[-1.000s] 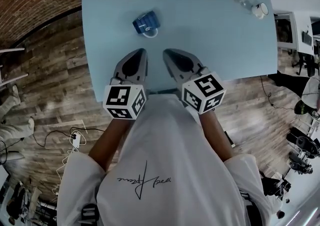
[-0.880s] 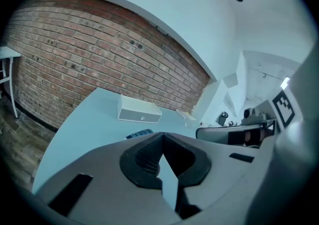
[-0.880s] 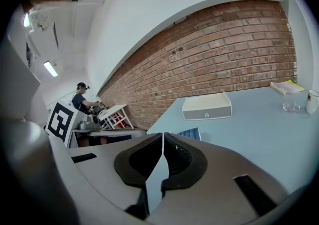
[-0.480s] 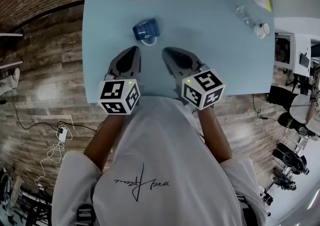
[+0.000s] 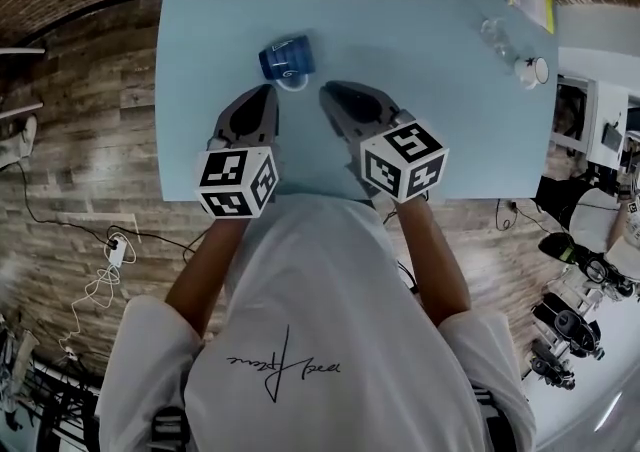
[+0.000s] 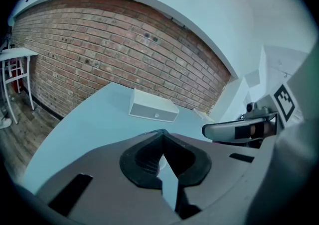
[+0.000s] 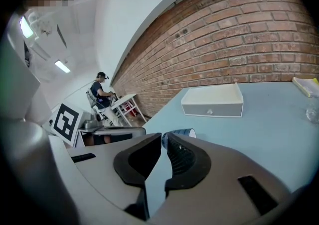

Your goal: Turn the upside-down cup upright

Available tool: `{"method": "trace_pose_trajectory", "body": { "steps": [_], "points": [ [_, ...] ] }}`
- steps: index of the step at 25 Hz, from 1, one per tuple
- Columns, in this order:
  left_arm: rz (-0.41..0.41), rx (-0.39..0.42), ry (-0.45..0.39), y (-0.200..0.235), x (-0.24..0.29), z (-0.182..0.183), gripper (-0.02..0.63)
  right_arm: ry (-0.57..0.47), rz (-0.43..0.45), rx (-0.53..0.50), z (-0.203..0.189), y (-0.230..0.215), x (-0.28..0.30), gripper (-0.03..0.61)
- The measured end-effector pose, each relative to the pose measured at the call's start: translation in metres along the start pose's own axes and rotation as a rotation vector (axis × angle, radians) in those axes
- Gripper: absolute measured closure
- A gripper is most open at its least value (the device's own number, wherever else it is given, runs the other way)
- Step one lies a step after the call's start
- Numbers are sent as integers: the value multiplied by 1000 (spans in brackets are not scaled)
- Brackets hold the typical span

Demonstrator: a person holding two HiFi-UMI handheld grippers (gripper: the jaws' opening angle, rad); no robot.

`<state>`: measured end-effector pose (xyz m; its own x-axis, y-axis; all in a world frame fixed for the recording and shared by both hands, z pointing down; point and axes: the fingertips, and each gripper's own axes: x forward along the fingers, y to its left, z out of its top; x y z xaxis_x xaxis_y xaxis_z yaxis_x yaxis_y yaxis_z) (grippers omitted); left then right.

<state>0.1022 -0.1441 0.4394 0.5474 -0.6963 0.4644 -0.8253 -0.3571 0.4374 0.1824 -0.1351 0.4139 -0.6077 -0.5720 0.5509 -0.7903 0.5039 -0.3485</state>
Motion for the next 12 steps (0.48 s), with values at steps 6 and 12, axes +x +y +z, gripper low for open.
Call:
{"method": "trace_pose_trajectory", "body": {
  "steps": [6, 12],
  "points": [
    [37, -15, 8, 11, 9, -1, 604, 28, 24, 4, -1, -9, 11, 555],
    [54, -20, 28, 18, 15, -5, 604, 47, 29, 13, -3, -17, 23, 555]
  ]
}}
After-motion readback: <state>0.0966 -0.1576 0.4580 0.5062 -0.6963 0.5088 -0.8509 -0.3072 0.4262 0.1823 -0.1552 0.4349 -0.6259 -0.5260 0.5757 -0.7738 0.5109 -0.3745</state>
